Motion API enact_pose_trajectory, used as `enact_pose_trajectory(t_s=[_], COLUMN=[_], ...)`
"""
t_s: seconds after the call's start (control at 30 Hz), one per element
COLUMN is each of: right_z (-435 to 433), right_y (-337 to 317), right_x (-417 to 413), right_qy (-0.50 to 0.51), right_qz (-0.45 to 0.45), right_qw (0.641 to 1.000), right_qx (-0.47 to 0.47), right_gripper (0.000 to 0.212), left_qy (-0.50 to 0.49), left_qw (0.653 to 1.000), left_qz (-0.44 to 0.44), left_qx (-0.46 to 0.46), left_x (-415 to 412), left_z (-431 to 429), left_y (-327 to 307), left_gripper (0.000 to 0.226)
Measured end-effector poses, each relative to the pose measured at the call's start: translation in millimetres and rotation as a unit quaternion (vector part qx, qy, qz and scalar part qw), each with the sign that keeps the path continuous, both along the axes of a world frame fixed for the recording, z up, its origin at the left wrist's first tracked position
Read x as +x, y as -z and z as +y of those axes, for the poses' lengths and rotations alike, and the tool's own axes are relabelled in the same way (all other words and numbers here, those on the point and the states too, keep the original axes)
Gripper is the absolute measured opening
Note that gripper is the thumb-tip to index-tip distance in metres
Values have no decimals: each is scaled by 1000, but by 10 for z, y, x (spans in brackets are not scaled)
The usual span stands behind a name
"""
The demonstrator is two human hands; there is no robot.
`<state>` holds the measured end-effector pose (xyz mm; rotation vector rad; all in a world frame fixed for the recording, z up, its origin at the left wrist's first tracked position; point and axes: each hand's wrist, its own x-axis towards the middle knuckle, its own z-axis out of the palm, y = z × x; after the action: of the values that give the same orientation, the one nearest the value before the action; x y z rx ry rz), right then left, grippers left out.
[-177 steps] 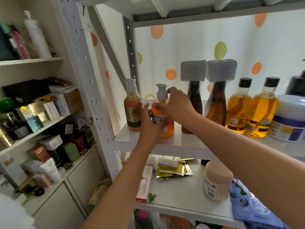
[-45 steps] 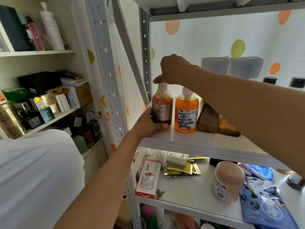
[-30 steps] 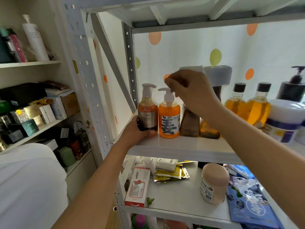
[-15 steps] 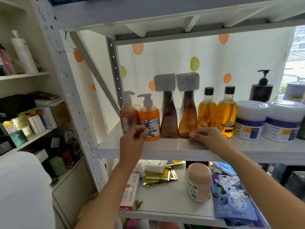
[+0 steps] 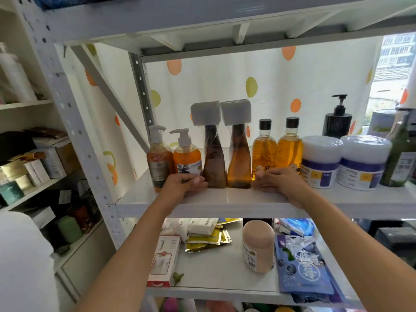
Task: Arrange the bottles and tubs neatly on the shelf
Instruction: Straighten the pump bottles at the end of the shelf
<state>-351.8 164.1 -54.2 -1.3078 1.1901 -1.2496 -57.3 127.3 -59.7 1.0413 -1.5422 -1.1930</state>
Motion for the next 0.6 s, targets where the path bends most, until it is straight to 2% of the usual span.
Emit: enact_pose_trajectory(t_s=[0.17,0.27,0.33,0.4,0.47,0.5,0.53,0.6], right_z=[-26,-23,9,30,7,-28,-72,-181], right_y=[14,19,-3,-36,-50,-50,-43,-26], right_x=[-49,-29,105,374,703,861,997,1193], right_qy=[-11,-6,-27,-65,-92,-99,-104,-114], right_qz=[-23,-26,-9,10,28,37,48,64], right_qw=[1000,999,999,997,995,994,993,991], right_qx=[8,19,26,28,32,33,30,16], right_gripper=[28,30,28,24,19,17,16,17], left_qy=[-13,1,0,-67,-213,-281,-319,-305], left_qw=[1000,1000,1000,991,955,933,920,937], left_qz=[17,-9,16,100,162,162,142,66], left_qx=[4,-6,-24,-58,-127,-157,-176,-157], left_x=[-28,7,111,270,435,505,558,606], left_z=[33,119,165,183,128,64,-9,-153], left_y=[-43,-65,-77,-83,-80,-70,-59,-46], left_gripper=[24,22,20,16,10,14,28,71])
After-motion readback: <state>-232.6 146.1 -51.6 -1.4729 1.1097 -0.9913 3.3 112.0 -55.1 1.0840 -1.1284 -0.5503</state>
